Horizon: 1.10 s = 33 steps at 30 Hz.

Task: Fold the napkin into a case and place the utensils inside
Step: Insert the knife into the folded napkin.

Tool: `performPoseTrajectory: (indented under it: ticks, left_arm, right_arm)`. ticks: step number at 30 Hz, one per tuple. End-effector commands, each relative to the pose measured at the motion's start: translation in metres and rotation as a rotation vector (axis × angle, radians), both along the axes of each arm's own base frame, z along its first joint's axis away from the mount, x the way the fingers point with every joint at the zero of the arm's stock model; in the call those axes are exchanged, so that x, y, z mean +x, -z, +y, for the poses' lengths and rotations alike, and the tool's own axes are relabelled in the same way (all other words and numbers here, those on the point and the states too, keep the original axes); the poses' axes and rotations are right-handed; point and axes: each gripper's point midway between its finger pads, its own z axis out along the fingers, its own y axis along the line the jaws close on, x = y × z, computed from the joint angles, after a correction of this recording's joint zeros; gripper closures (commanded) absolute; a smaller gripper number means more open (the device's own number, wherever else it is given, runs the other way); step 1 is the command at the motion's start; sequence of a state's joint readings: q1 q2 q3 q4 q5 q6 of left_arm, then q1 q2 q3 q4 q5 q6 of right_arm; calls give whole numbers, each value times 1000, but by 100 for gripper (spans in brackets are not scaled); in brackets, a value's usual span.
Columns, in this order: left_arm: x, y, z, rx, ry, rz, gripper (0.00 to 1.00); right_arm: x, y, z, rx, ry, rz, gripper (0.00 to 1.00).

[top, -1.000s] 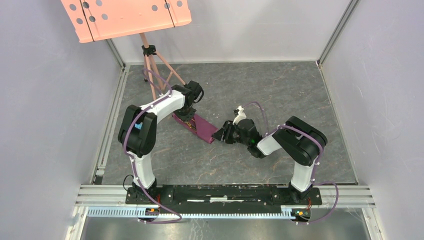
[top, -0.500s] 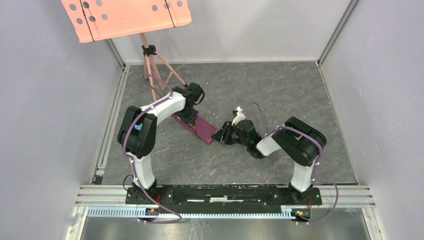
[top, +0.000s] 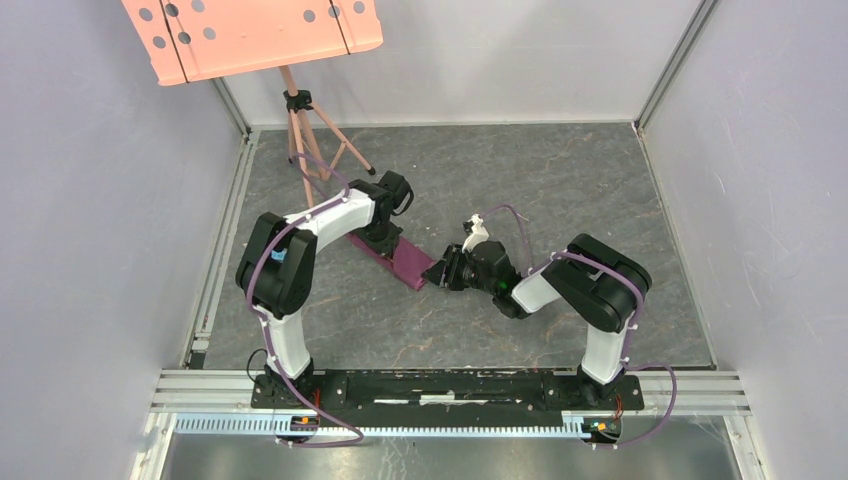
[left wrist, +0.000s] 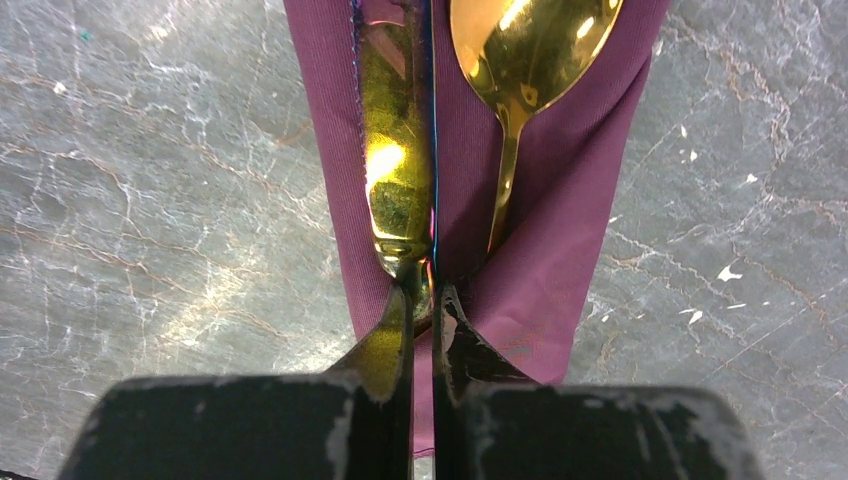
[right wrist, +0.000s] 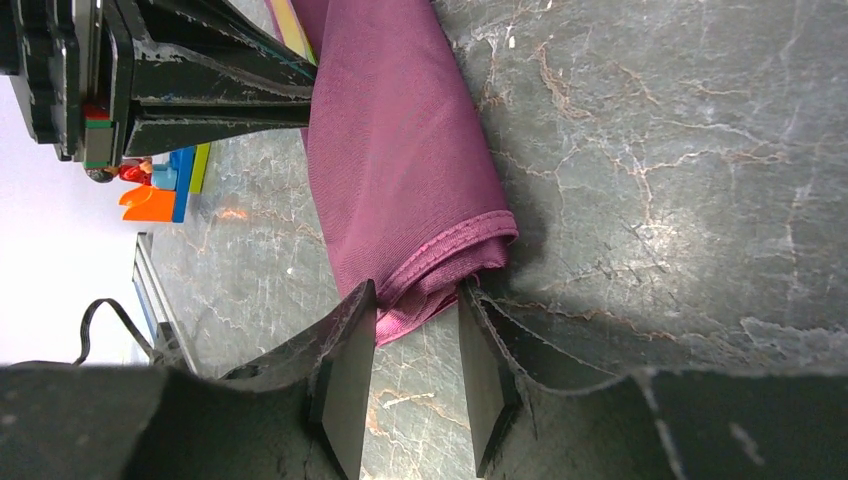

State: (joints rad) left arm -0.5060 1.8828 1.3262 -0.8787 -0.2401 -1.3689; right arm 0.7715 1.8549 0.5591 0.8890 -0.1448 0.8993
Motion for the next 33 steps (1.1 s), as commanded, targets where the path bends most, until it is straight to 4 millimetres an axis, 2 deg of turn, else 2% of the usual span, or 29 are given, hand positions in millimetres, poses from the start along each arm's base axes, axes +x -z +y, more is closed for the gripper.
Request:
performPoseTrajectory:
  ticks: [1, 8, 12, 13, 22, 24, 27, 30, 33]
  left_arm:
    - [1, -12, -16, -72, -37, -29, 98]
    - [-1, -14, -19, -96, -27, -28, 97]
    - [0, -25, -19, -110, -35, -58, 72]
    - [0, -29, -19, -115, -36, -67, 70]
    - [2, -67, -9, -116, -27, -181, 31]
    - [2, -80, -8, -120, 10, -211, 27]
    - [3, -105, -7, -139, 78, -289, 19]
    - [2, -137, -6, -156, 179, -398, 13]
    - [-5, -173, -11, -195, 340, -533, 5]
  right_arm:
    - [-4, 21, -4, -68, -3, 18, 58]
    - [-4, 23, -5, -74, -3, 17, 58]
    - [-5, 25, -4, -76, -9, 23, 58]
    - [-5, 25, -4, -76, -10, 23, 58]
    - [-4, 23, -2, -78, -17, 15, 58]
    - [-4, 21, -3, -89, -31, -2, 54]
    - [-6, 16, -7, -119, -39, -20, 41]
    - [-10, 8, -17, -163, -45, -39, 28]
    - [-18, -8, -26, -198, -82, -73, 14]
